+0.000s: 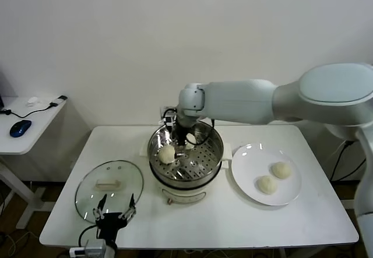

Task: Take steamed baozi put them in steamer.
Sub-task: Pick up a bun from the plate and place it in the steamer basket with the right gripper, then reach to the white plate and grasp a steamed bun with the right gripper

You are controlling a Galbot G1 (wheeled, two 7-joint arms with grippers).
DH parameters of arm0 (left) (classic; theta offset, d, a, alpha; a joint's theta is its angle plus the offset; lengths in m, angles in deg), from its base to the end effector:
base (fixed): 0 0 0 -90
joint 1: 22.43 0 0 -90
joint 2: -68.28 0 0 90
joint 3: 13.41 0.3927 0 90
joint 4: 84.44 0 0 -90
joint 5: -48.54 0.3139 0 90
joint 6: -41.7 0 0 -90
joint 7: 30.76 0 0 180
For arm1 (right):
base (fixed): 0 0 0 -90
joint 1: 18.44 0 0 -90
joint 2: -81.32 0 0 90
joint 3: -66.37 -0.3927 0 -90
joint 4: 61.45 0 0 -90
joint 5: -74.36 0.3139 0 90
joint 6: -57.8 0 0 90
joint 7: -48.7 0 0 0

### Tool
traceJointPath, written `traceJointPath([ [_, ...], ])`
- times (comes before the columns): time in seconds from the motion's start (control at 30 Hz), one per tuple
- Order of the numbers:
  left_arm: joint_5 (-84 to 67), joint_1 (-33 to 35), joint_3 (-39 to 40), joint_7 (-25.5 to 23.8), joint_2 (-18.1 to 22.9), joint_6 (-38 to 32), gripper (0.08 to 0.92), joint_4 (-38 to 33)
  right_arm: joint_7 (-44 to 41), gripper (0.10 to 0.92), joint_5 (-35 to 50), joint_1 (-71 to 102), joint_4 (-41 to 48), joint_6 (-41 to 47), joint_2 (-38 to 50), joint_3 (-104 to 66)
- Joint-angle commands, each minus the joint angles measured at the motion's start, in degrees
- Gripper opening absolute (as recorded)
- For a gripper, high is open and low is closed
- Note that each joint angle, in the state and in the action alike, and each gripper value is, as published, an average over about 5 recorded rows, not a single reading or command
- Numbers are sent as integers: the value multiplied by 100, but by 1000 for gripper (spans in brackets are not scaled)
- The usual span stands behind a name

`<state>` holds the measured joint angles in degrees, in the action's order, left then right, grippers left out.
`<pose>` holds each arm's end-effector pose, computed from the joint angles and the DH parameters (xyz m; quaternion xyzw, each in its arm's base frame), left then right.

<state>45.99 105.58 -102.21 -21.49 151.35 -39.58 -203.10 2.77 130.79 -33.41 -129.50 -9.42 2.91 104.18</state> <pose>0.0685 0.0235 -0.3595 0.0416 -0.9862 -0.0383 0.1557 0.5734 0.1229 -0.0314 0.5636 -0.5429 0.5164 0.3478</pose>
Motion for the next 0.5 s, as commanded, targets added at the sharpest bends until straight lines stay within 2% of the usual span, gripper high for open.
traceJointPath([
  [0.03, -6, -26, 6, -6, -10, 18, 823, -25, -1567, 823, -756, -1852, -1197, -1136, 2487, 774],
  [0.27, 7, -44, 23, -6, 6, 19, 823, -5, -1469, 823, -2035, -1878, -1906, -1252, 3943, 1662],
  [0.5, 41, -10, 14, 0, 67, 17, 823, -4, -1030, 823, -3173, -144, -1475, -1139, 4628, 986],
])
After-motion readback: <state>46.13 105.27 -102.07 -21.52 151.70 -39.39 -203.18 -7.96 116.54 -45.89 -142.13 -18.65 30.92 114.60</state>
